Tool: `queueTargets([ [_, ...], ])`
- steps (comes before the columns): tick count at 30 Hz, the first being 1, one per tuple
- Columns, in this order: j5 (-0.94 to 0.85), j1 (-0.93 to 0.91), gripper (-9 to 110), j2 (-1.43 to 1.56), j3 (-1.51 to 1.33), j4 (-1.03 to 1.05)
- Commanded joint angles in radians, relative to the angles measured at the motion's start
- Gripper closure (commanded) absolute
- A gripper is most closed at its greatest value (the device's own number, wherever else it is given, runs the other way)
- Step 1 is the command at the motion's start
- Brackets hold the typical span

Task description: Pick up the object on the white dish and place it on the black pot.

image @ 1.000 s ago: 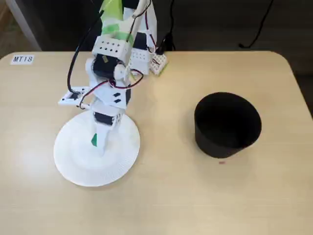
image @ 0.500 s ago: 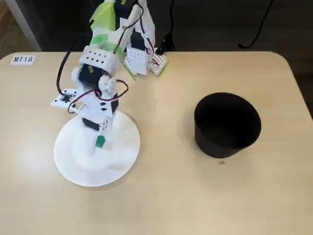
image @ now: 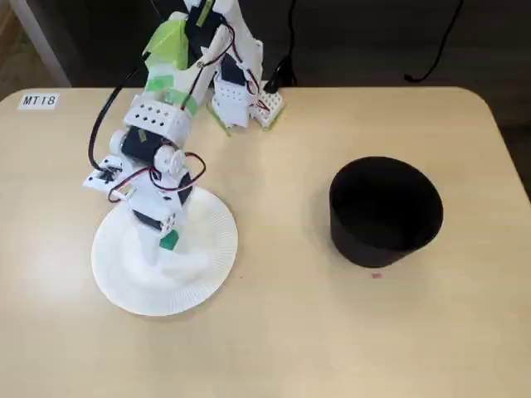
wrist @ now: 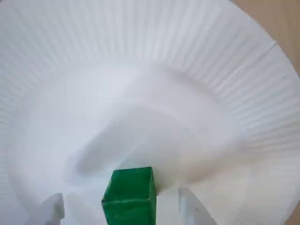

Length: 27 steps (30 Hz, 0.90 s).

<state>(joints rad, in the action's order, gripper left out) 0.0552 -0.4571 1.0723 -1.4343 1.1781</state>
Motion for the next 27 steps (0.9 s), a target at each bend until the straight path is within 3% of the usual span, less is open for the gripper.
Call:
queueTargets([
  [1,-0.011,-0.002,70,0.003,0.052,0.002],
  [12,-0.005,0.005,79,-0.020,0.072,-0.014],
  [18,0.018,0.005,101,-0.029,0.092,-0.018],
  [27,0.011,0.015,101,-0.026,0.143,-0.006],
])
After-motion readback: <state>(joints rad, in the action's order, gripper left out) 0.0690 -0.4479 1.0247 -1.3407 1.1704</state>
